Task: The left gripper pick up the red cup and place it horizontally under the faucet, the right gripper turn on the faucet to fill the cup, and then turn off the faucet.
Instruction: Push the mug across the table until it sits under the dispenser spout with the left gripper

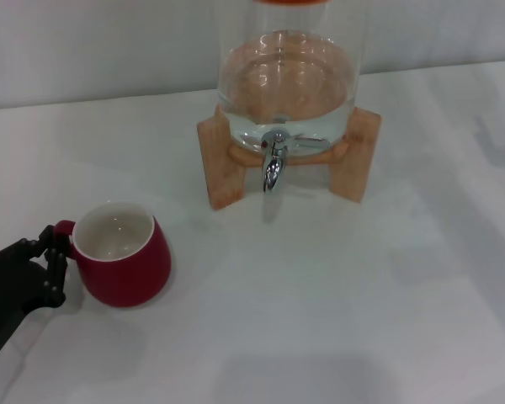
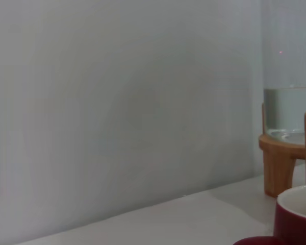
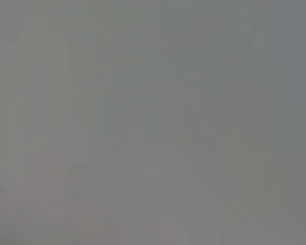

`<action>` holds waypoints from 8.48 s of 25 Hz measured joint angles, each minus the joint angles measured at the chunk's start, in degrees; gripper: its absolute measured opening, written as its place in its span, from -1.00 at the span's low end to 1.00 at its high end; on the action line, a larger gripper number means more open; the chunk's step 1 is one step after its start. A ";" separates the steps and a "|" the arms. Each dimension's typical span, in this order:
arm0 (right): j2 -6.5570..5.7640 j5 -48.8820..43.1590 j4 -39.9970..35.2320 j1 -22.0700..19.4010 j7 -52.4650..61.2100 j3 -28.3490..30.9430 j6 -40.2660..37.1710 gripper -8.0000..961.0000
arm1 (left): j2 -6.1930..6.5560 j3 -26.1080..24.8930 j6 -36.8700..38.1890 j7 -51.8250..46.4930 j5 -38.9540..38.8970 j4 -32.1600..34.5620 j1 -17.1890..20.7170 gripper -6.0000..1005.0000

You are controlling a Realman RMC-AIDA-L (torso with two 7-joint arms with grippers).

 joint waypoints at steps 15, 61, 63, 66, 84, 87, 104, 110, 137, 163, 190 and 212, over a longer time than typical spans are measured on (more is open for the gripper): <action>0.00 0.00 -0.35 0.20 0.00 -1.01 -0.02 0.50 | 0.17 2.38 1.83 -1.35 0.00 -0.71 -4.08 -0.78; 0.00 0.00 -0.53 0.71 0.00 -2.10 -0.63 0.50 | -0.50 13.61 11.07 -1.56 0.10 -8.26 -9.14 -0.78; 0.00 0.00 -0.53 0.71 0.00 -2.11 -0.63 0.50 | -0.52 13.66 11.07 -1.66 0.10 -8.27 -9.31 -0.78; 0.00 0.00 -0.53 0.71 0.00 -2.16 -0.63 0.50 | -0.53 14.32 11.09 -2.00 0.10 -8.26 -9.48 -0.78; 0.00 0.00 -0.56 0.88 0.00 -2.80 -0.63 0.50 | -0.54 15.14 13.02 -2.35 0.08 -8.66 -10.33 -0.77; 0.00 0.00 -0.58 0.89 0.00 -2.81 -0.63 0.50 | -0.54 15.21 13.06 -2.35 0.08 -8.74 -10.62 -0.77; 0.00 0.01 -0.60 0.88 0.00 -2.80 -0.62 0.50 | -0.71 17.35 13.31 -2.88 -0.16 -9.57 -11.96 -0.77; 0.00 0.00 -0.62 0.88 0.00 -2.80 -0.63 0.50 | -0.71 17.50 13.95 -2.85 -0.01 -9.57 -12.15 -0.77; 0.09 0.00 -0.59 1.46 0.00 -2.90 -0.57 0.50 | -0.71 19.76 17.55 -2.43 -0.31 -10.45 -12.50 -0.77; 0.09 0.00 -0.62 2.22 0.00 -3.51 -0.41 0.50 | -0.57 19.95 19.30 -4.15 0.00 -10.44 -13.05 -0.50; 0.17 0.00 -0.62 2.28 0.00 -3.51 -0.54 0.50 | -0.45 22.09 20.62 -4.95 0.10 -10.81 -14.69 -0.39; 0.17 0.04 -0.62 2.38 0.00 -3.51 -0.54 0.50 | -0.54 23.43 20.58 -4.66 0.08 -11.82 -14.85 -0.37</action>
